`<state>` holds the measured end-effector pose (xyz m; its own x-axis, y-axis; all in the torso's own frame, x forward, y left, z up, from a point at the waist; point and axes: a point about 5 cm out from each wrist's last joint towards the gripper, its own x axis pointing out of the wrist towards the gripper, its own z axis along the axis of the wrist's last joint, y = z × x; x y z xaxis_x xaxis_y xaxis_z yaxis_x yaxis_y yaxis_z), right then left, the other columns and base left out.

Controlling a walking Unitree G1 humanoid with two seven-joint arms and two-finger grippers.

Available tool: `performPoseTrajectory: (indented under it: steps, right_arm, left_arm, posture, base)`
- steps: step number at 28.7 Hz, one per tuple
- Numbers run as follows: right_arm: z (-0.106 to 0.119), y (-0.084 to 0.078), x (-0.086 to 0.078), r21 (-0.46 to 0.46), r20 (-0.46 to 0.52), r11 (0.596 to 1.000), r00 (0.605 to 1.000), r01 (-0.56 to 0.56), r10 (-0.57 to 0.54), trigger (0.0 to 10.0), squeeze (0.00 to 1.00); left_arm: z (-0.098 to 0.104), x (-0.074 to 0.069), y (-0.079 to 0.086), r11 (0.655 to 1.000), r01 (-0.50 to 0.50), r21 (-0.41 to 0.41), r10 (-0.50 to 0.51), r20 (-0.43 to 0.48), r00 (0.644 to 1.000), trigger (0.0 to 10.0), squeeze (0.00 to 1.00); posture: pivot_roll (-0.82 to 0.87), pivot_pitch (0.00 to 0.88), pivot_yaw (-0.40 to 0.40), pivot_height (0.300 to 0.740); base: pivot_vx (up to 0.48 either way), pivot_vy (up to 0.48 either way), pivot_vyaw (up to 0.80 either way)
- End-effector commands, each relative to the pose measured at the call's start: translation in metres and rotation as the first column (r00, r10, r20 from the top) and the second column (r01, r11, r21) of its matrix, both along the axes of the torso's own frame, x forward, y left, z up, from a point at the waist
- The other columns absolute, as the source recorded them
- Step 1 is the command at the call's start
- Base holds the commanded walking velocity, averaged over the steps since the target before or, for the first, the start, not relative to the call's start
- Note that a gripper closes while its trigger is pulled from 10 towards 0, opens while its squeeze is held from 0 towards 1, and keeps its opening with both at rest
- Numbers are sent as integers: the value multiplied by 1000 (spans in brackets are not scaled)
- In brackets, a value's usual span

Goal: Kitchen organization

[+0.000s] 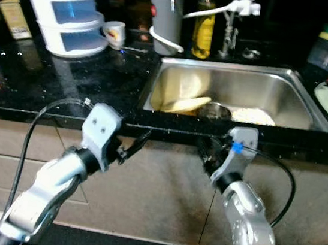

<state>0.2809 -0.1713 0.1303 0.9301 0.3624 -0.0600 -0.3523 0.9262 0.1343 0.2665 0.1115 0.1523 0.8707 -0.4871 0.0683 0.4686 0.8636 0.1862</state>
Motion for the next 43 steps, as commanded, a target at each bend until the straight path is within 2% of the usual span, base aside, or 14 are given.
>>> performPoseTrajectory:
  steps: [1, 5, 8, 12, 20, 24, 26, 43]
  right_arm:
    - [1, 6, -4, -6, 22, 999, 999, -39, 39, 10000, 0]
    - [-8, 17, -15, 0, 9, 994, 994, -106, 106, 10000, 0]
    - [-14, 27, -21, -27, -1, 987, 987, -158, 158, 10000, 0]
    - [-14, 26, -21, -18, 8, 985, 985, -173, 174, 10000, 0]
    - [-12, 29, -26, 27, 36, 968, 968, -251, 250, 10000, 0]
    - [-10, 39, -31, 46, 52, 927, 927, -373, 370, 10000, 0]
    - [-11, 40, -31, 46, 46, 917, 918, -396, 394, 10000, 0]
    - [-11, 39, -30, 58, 53, 911, 912, -409, 406, 10000, 0]
  left_arm:
    - [-4, -3, 9, 998, -58, 0, 58, -26, 998, 10000, 0]
    - [-25, -21, 11, 987, -155, -47, 148, -121, 982, 10000, 0]
    - [-26, -20, 16, 977, -206, -54, 199, -117, 973, 10000, 0]
    - [-29, -19, 21, 966, -246, -74, 234, -141, 962, 10000, 0]
    - [-28, -18, 18, 967, -248, -66, 238, -129, 963, 10000, 0]
    - [-27, -17, 16, 968, -242, -61, 233, -122, 965, 10000, 0]
    - [-27, -16, 15, 970, -236, -59, 228, -119, 966, 10000, 0]
    - [-25, -13, 10, 981, -185, -53, 178, -114, 977, 10000, 0]
  posture:
    - [-89, 0, 13, 740]
    - [-84, 0, 5, 740]
    - [-79, 0, 1, 740]
    - [-80, 0, 1, 740]
    - [-76, 0, 2, 740]
    - [-71, 0, 3, 740]
    - [-70, 0, 2, 740]
    - [-67, 0, 5, 740]
  base:
    - [0, 0, 744]
    - [0, 0, 744]
    - [0, 0, 744]
    - [0, 0, 744]
    - [0, 0, 744]
    - [0, 0, 742]
    - [0, 0, 738]
    - [0, 0, 741]
